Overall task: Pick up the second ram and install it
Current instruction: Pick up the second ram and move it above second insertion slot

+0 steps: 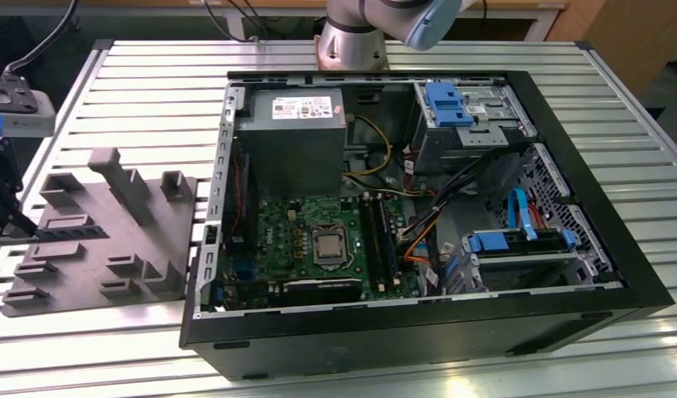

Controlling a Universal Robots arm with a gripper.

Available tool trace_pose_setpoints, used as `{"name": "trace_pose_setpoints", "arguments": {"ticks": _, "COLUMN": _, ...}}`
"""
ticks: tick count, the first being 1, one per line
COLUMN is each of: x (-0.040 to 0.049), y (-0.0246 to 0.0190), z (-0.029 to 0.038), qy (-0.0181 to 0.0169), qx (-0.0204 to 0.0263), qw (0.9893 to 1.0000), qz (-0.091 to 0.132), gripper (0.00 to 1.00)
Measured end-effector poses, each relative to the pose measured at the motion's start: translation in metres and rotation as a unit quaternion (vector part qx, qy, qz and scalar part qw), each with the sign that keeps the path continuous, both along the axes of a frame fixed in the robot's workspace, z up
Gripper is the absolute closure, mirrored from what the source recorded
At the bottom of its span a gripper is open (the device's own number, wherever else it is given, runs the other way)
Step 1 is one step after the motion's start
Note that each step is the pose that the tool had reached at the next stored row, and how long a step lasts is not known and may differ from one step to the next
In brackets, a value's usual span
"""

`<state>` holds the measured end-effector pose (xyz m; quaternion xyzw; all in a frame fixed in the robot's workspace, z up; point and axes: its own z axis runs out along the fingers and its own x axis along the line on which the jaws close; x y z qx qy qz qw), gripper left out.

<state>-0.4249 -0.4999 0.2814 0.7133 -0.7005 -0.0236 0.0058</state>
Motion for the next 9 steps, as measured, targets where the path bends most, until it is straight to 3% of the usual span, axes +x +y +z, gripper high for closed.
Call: {"name": "trace_pose_setpoints", "arguments": {"ticks": 9, "x": 0.0, "y": 0.0, "z": 0.0029, "qy": 0.0, "qx": 0.0, "qw": 1.0, "qz": 0.0, "gripper": 0.88}}
